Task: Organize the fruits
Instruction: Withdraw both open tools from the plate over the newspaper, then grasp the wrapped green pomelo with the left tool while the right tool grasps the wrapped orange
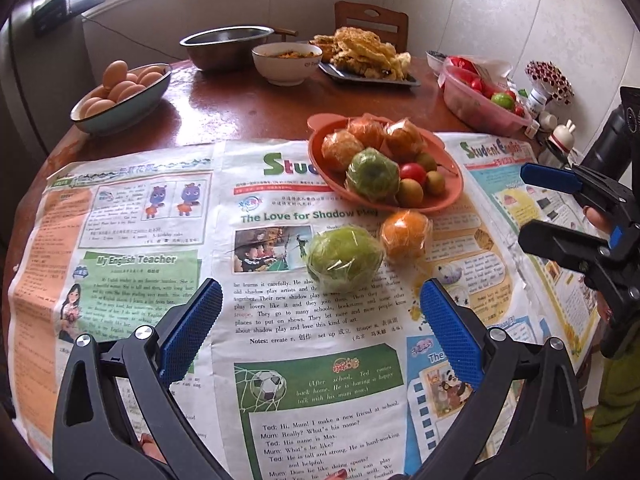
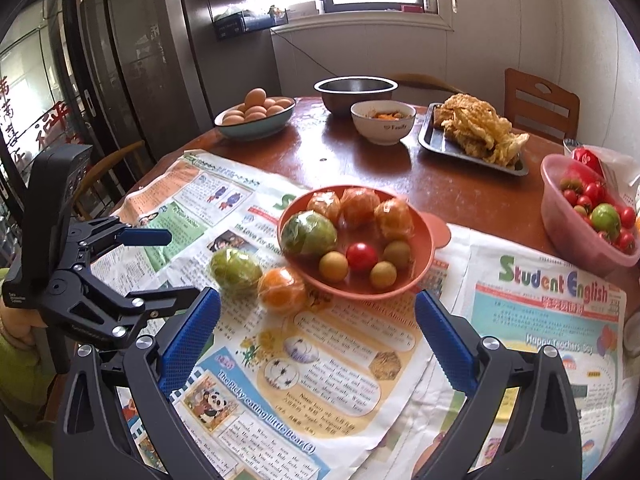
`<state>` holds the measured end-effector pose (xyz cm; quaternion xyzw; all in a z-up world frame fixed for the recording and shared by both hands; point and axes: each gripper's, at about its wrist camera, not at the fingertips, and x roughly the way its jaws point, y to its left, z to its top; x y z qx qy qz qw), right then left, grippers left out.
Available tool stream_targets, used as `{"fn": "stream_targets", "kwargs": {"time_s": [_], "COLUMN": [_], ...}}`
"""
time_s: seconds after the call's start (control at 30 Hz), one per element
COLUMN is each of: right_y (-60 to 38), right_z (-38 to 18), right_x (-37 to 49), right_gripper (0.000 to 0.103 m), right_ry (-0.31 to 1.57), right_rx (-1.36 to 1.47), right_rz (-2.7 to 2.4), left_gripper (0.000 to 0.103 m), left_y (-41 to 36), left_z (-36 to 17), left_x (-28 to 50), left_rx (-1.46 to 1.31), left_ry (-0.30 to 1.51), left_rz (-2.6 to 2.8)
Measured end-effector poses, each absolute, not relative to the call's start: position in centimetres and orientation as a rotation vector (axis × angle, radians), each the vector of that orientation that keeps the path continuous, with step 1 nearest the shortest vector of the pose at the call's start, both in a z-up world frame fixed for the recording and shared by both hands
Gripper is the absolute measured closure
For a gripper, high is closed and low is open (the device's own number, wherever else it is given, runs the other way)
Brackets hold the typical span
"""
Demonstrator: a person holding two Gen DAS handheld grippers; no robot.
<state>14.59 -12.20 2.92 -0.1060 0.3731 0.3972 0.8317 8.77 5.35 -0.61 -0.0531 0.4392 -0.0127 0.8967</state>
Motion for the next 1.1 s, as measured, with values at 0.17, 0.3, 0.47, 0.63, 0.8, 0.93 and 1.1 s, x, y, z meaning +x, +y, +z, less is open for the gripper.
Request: {"fn": "stream_targets", "kwargs": {"time_s": [0.17,0.3,0.47,0.63,0.8,0.93,1.1], "right_y": [-12.5,-12.5,-12.5,-11.7,-10.4,-8.9,-7.2], "right_z": [1.5,0.7,-0.1,-0.8,-1.6,-2.4,-3.3], "right_x": [14.4,14.4,14.9,15.6,16.2,16.6,17.0], "right_gripper": [0.006,0.006,0.006,0.006,0.007,0.02,0.037], "right_ry": [0.827,0.848,0.875,0.894,0.92,0.951,0.978], "right_rx": [-0.217,-0.212,-0.203,-0.204,-0.195,-0.193,-0.177], "right_rz": [0.825,0.814,0.802,0.808,0.834,0.865,0.883], "left_gripper": [0.015,0.029,0.037,0.054,0.069,0.069,0.07], "left_y": [5.4,5.4,5.3,5.5,6.0,6.5,7.2], "left_z": [-1.8,-2.7,-3.5,-3.5,-3.5,-3.4,-3.4], "left_x": [9.8,10.7,12.0,12.8,13.0,12.6,12.1], "left_rx": [-0.104,-0.086,-0.092,-0.101,-0.092,-0.086,-0.104], "left_ry": [0.924,0.941,0.959,0.954,0.963,0.968,0.965], "left_rz": [-0.05,-0.069,-0.097,-0.119,-0.124,-0.125,-0.128]}}
